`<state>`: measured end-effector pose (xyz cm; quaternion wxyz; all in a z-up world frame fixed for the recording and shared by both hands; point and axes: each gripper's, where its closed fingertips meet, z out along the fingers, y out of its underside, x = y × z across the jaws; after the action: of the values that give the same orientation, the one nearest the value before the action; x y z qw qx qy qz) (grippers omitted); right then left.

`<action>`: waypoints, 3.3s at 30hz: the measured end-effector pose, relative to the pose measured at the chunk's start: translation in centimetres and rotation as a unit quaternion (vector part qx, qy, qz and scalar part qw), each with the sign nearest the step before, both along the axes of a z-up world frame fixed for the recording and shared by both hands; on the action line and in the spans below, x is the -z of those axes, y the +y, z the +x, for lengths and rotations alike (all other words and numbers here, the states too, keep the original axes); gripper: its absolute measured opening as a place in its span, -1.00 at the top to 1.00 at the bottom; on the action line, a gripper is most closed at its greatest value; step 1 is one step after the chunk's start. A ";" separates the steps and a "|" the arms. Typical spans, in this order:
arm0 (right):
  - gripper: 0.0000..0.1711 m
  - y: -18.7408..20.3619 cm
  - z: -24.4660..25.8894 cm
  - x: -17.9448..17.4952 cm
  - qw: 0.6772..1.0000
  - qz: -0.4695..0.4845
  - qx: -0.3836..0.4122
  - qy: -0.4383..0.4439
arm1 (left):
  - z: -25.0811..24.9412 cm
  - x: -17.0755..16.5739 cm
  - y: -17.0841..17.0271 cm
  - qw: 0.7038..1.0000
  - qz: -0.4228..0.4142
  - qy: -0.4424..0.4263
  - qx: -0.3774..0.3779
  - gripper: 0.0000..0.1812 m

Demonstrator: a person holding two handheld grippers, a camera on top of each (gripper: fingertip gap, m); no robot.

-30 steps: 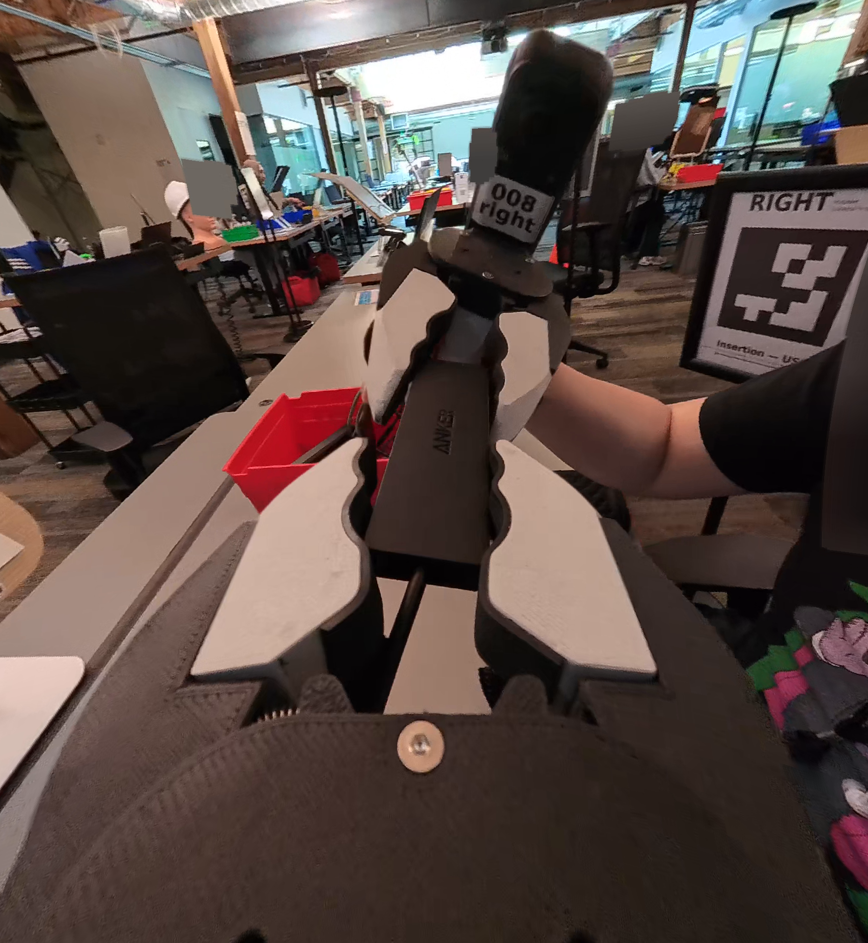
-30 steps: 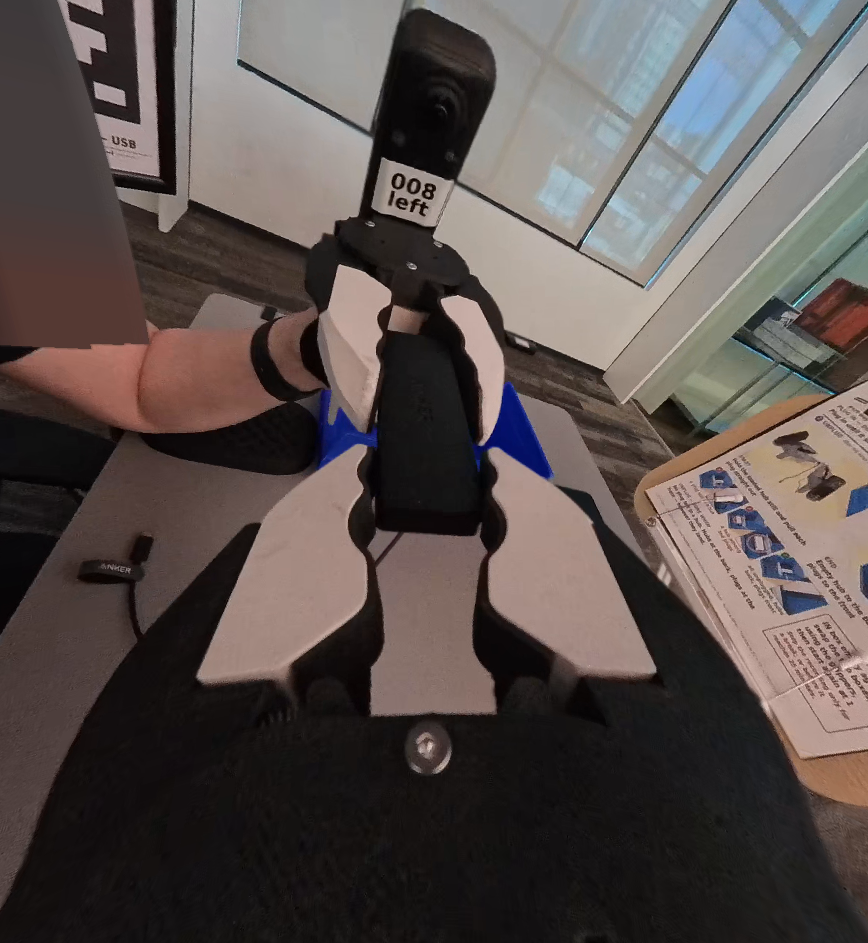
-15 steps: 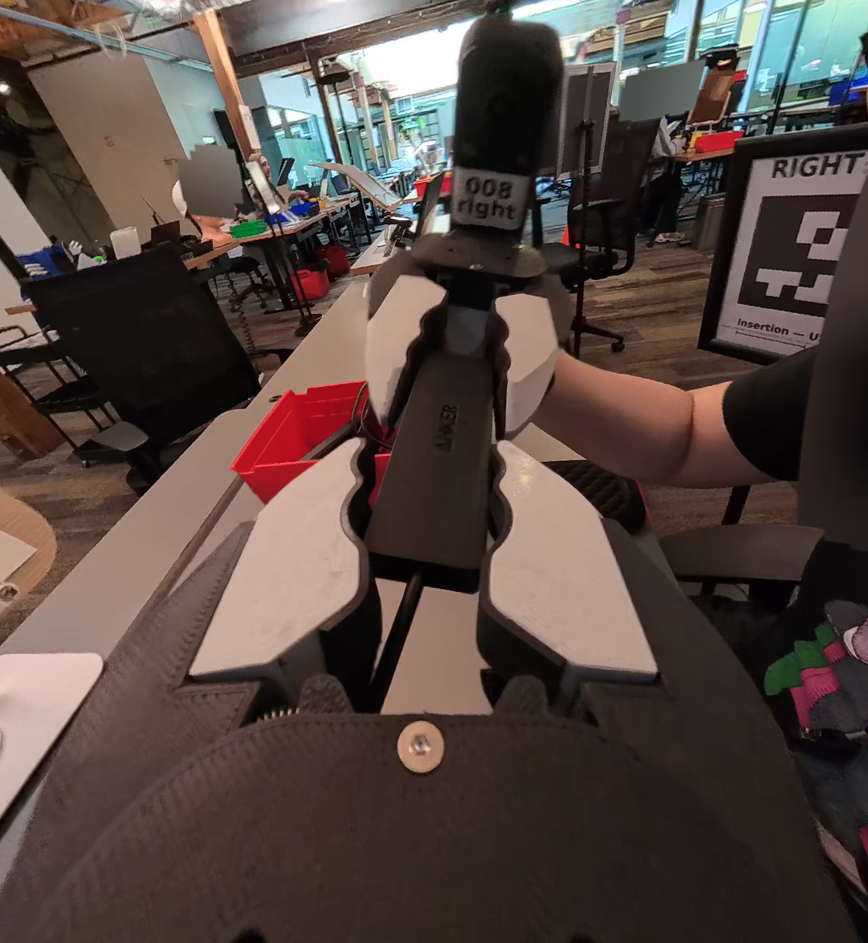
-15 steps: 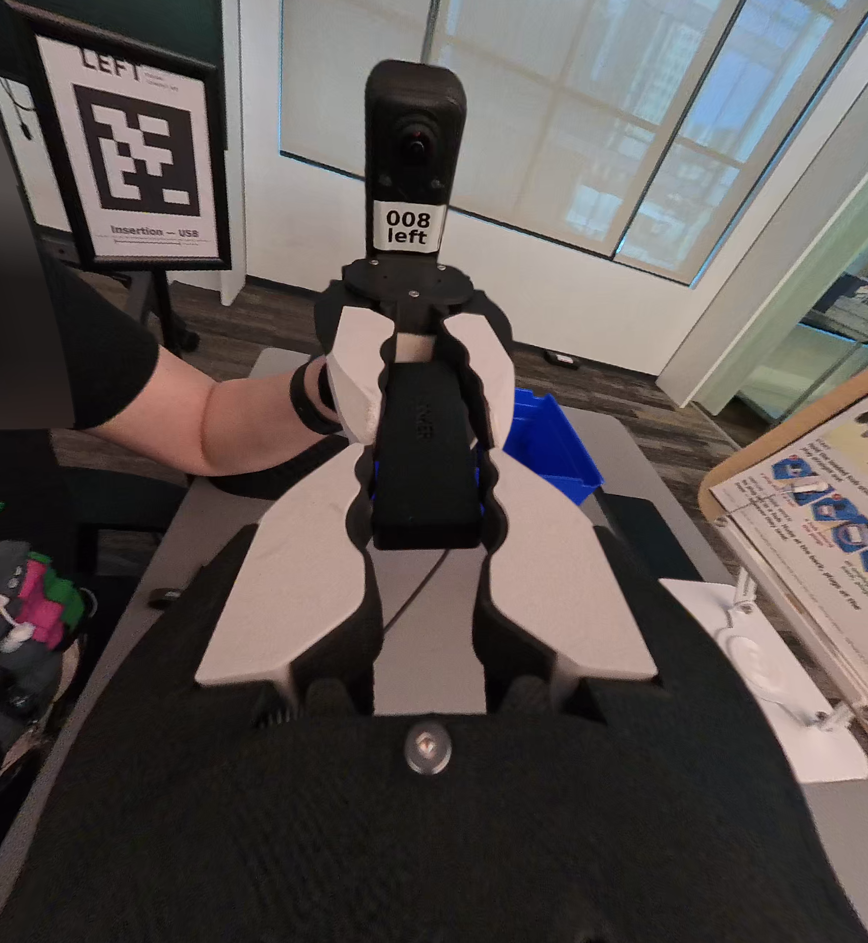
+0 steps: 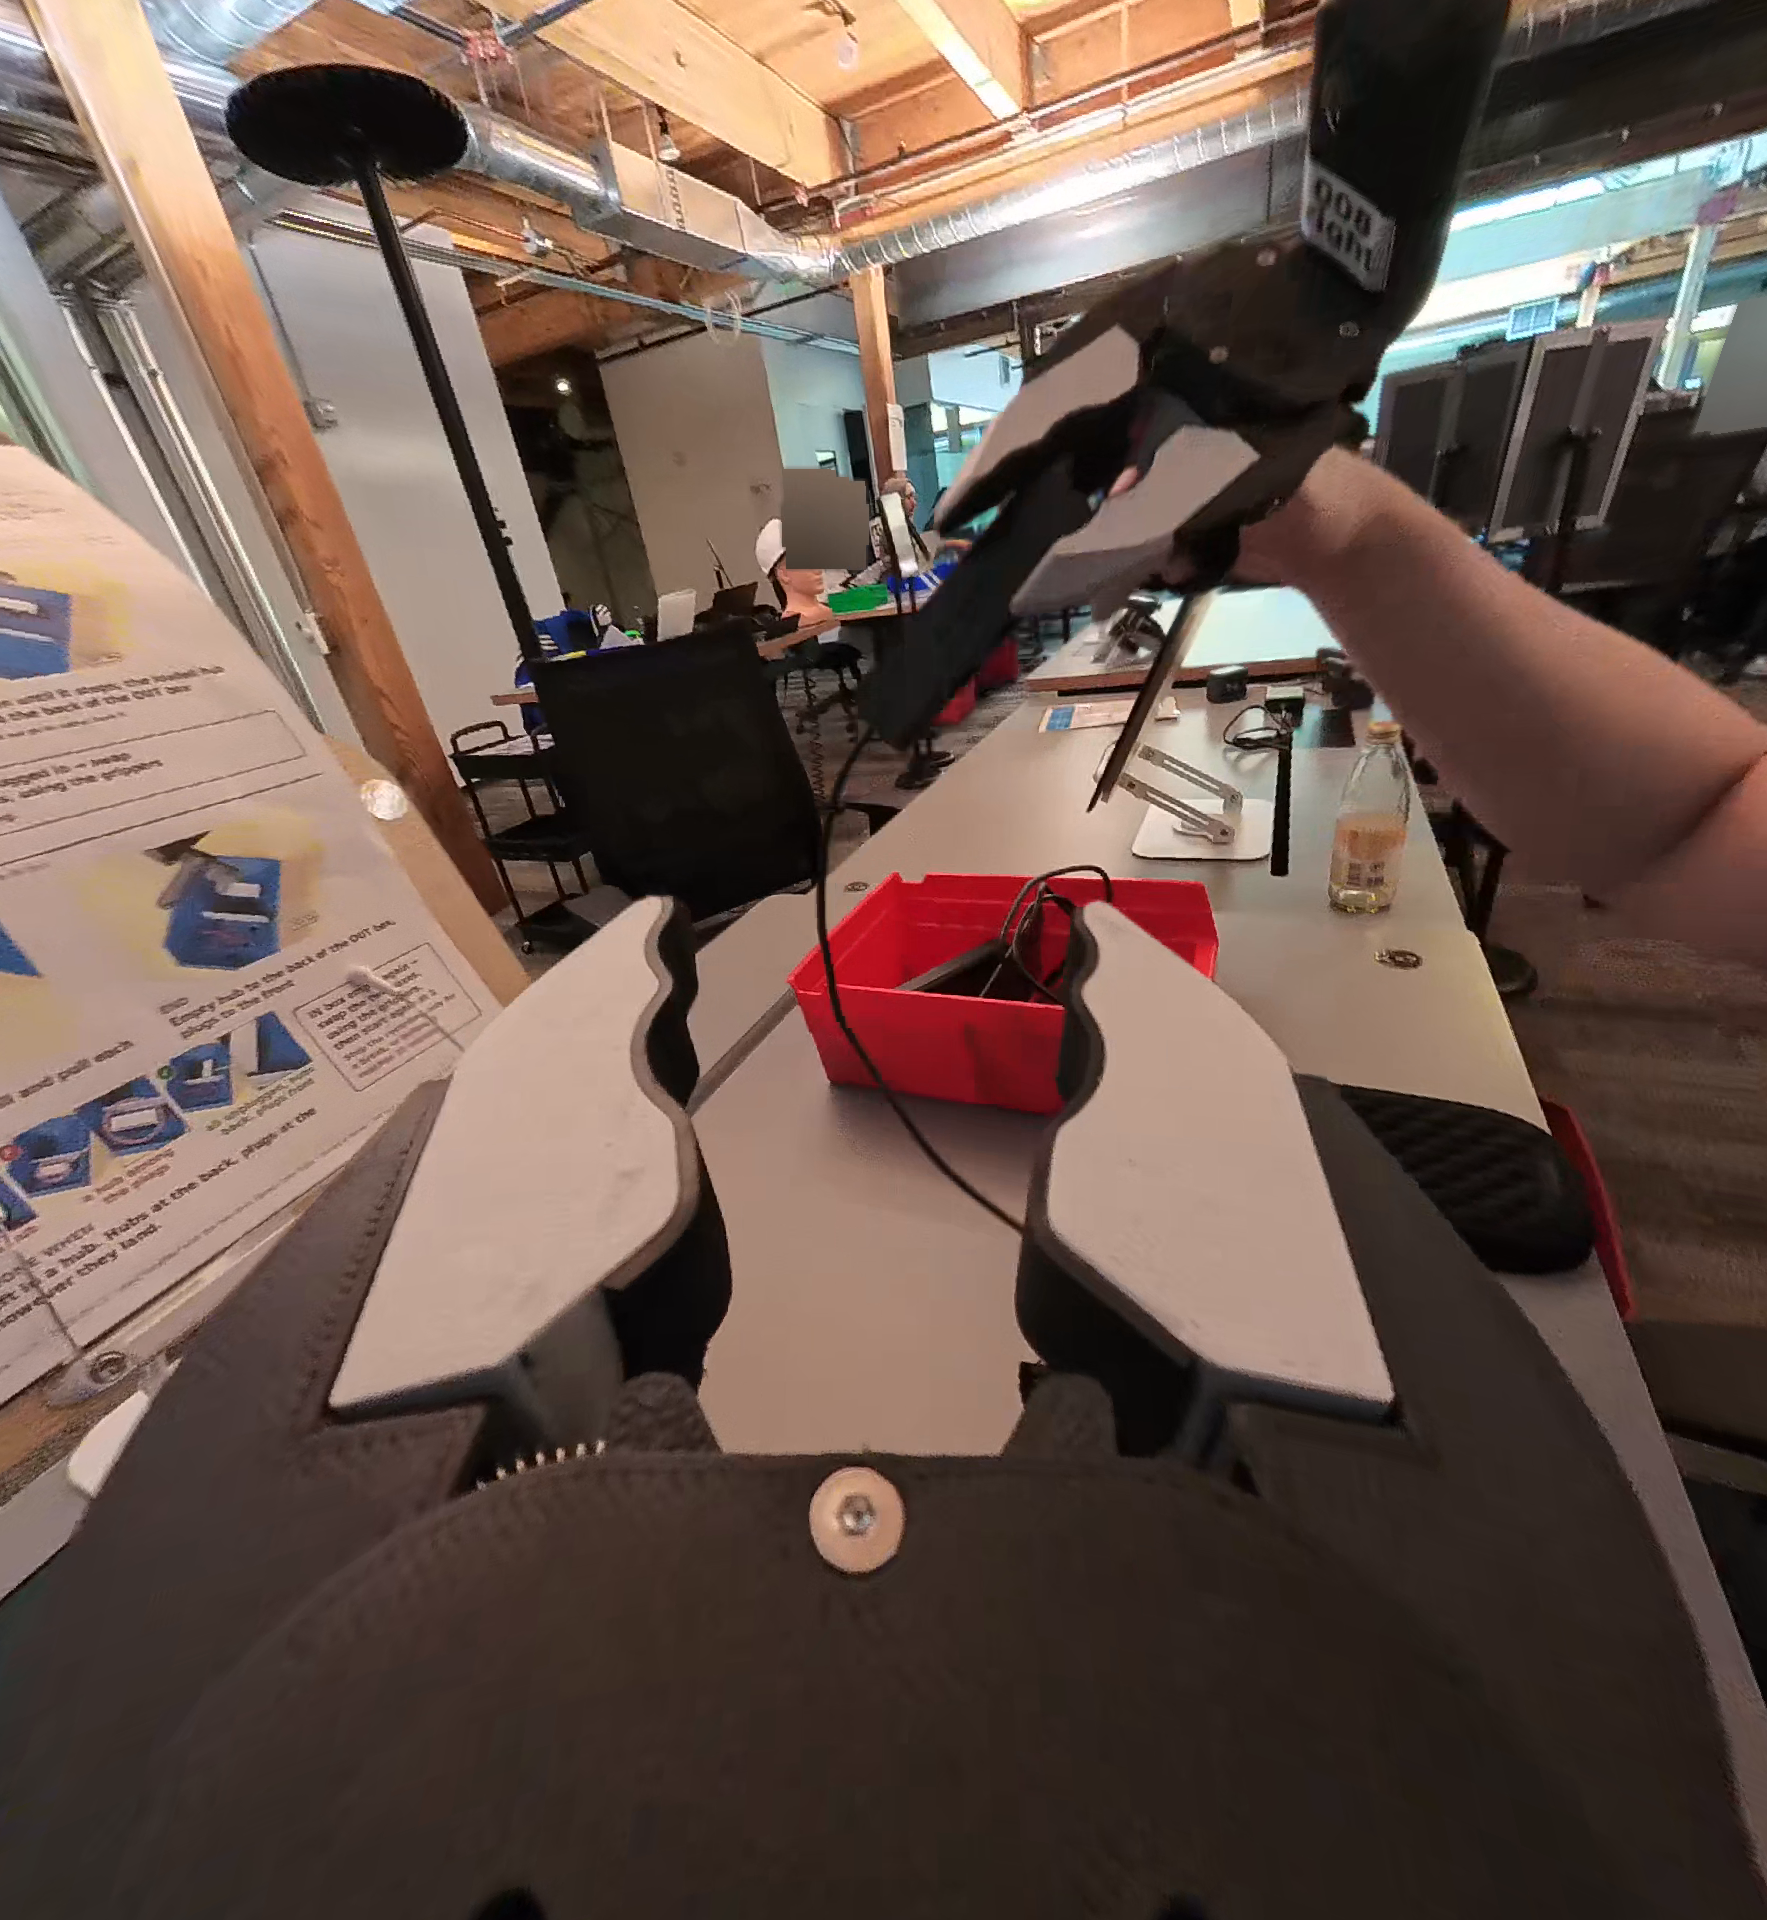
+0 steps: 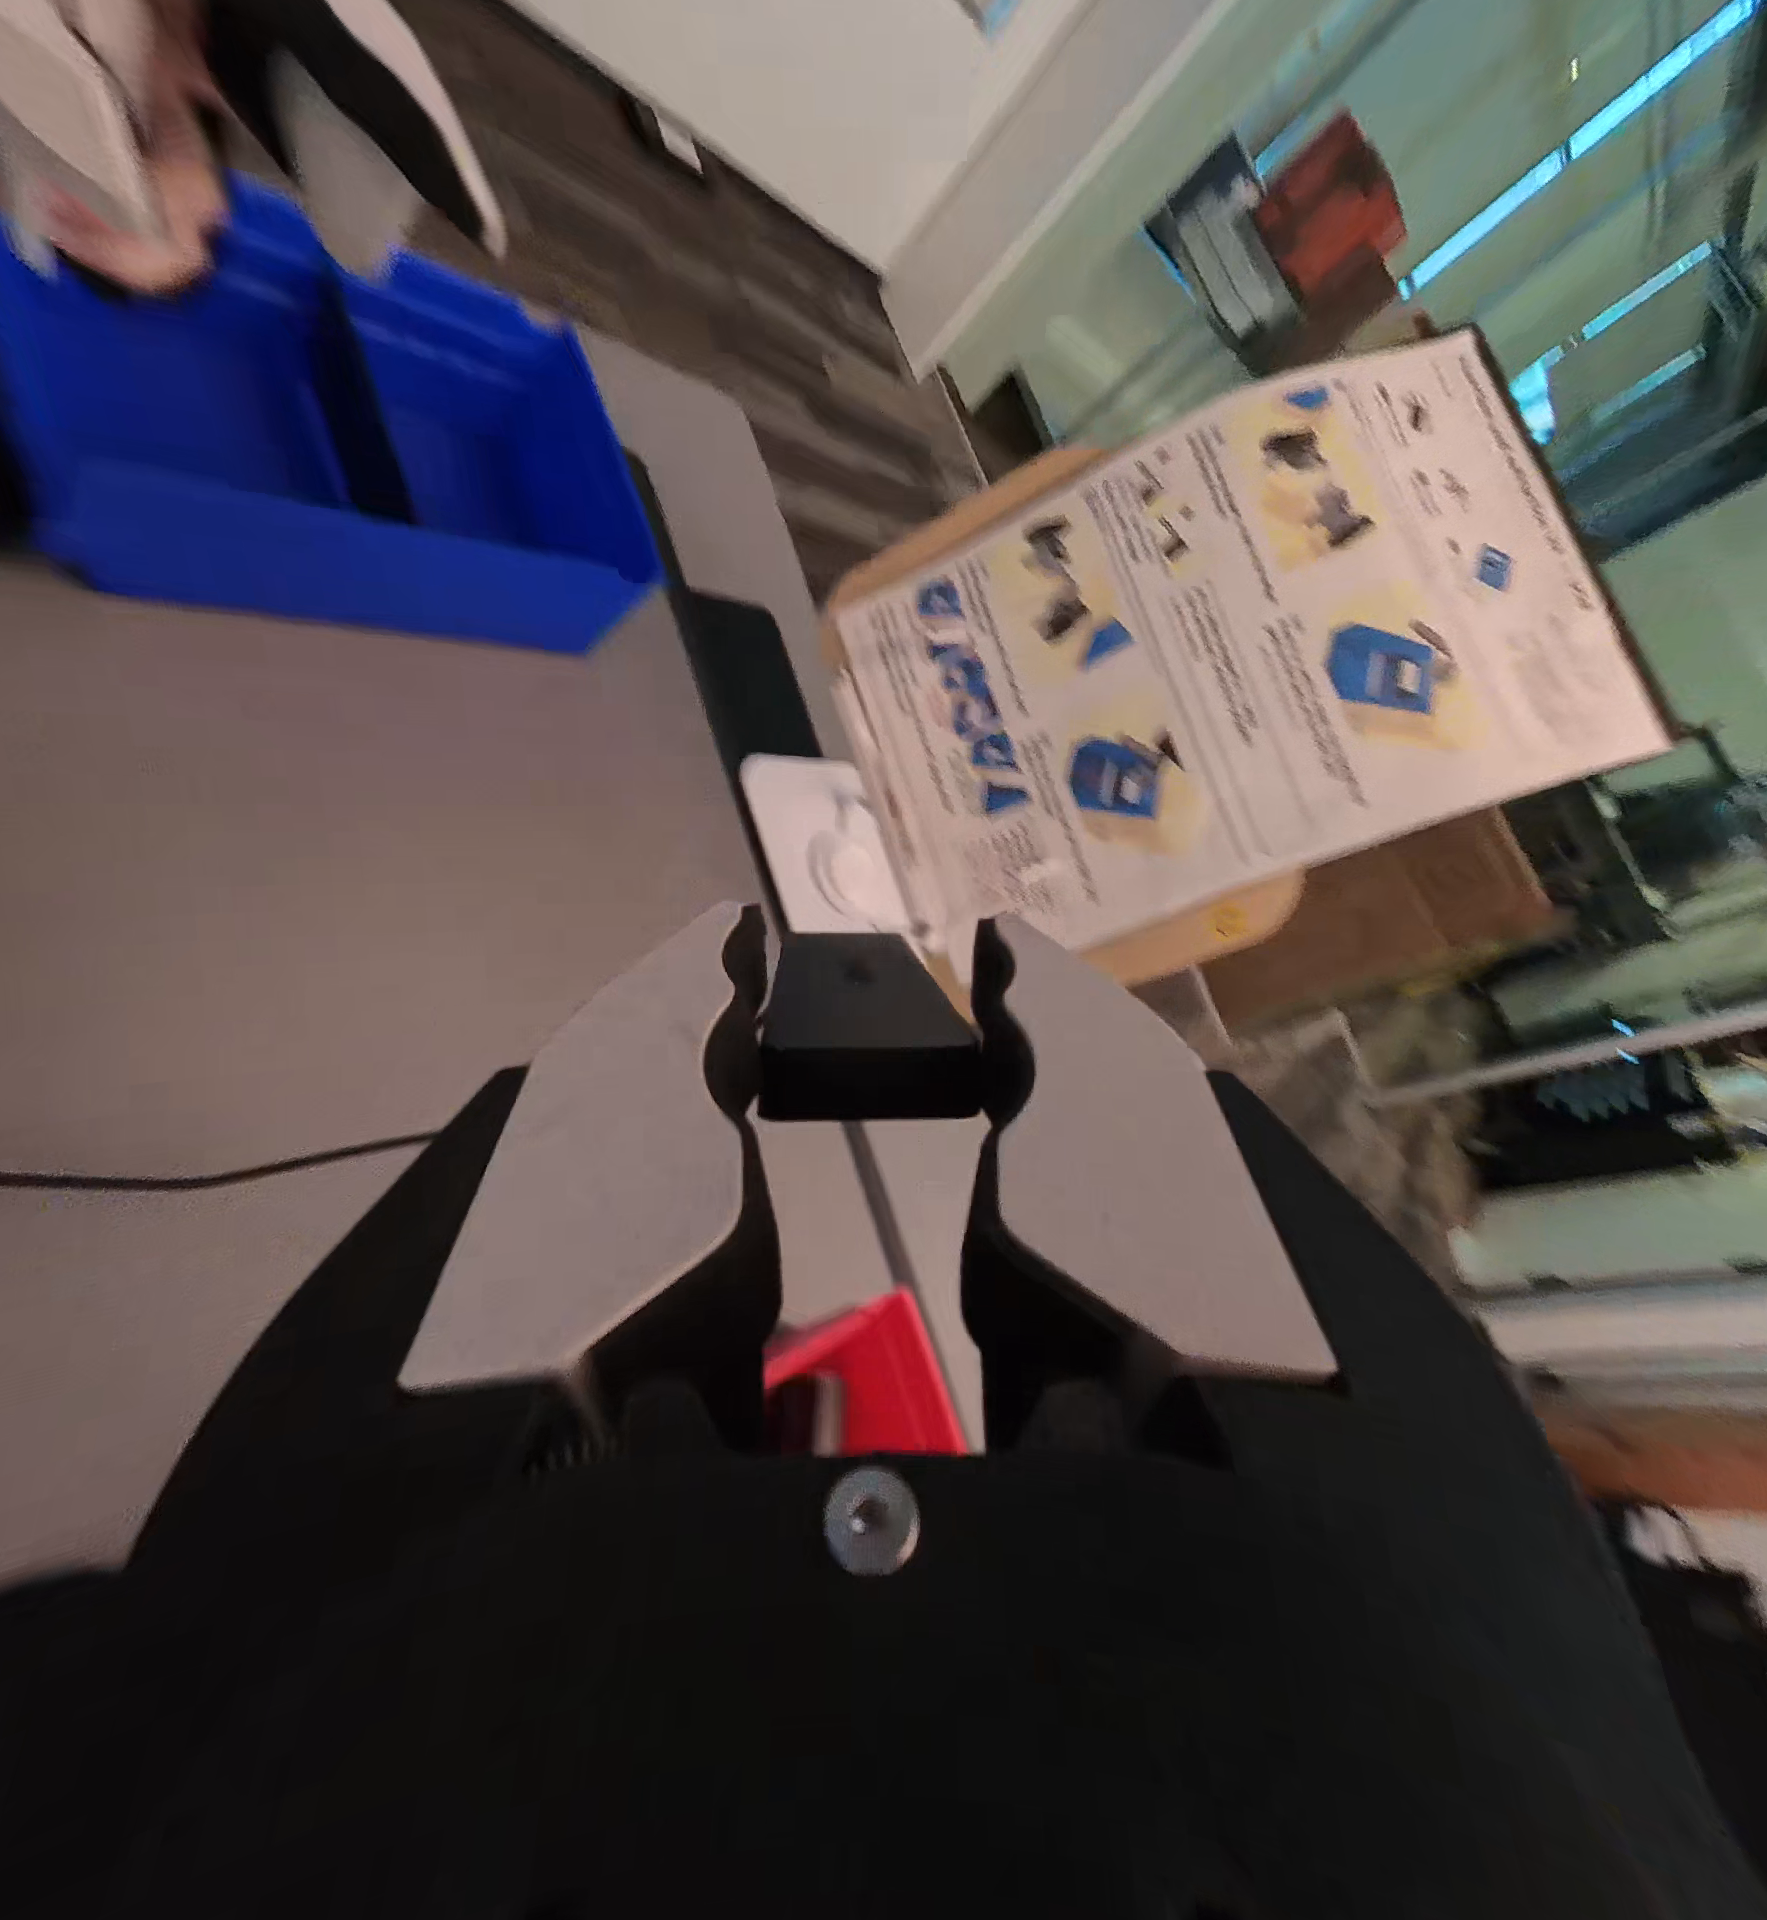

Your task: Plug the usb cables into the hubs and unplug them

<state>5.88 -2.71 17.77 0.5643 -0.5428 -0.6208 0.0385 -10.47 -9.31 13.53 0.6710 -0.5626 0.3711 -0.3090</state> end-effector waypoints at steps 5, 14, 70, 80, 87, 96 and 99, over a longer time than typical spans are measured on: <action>0.54 3.2 2.1 -4.1 0.993 0.039 0.080 -0.082 | -0.6 0.0 0.3 1.000 -0.011 -0.002 -0.002 0.27; 0.54 7.1 5.7 -13.9 0.964 0.104 0.198 -0.141 | -0.1 0.5 0.2 1.000 -0.014 0.015 -0.002 0.26; 0.54 12.1 8.8 5.6 0.963 -0.200 0.182 0.001 | 1.1 2.9 1.7 0.997 -0.060 0.043 0.009 0.28; 0.54 12.2 15.6 11.3 0.894 -0.359 0.233 0.133 | 1.9 3.1 0.9 0.997 -0.057 0.054 0.023 0.28; 0.54 15.7 21.1 21.0 0.771 -0.508 0.333 0.191 | 2.1 3.1 0.8 0.997 -0.056 0.057 0.020 0.28; 0.53 18.1 18.9 25.1 0.675 -0.623 0.296 0.262 | 2.6 4.1 1.3 0.995 -0.067 0.072 0.021 0.28; 0.53 17.1 18.2 26.7 0.665 -0.654 0.290 0.214 | 2.7 4.3 1.3 0.994 -0.069 0.078 0.023 0.28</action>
<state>24.13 14.40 -8.94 0.1644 -0.9020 -0.1100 0.3838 -7.75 -8.02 9.19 0.5922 -0.6213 0.4131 -0.3045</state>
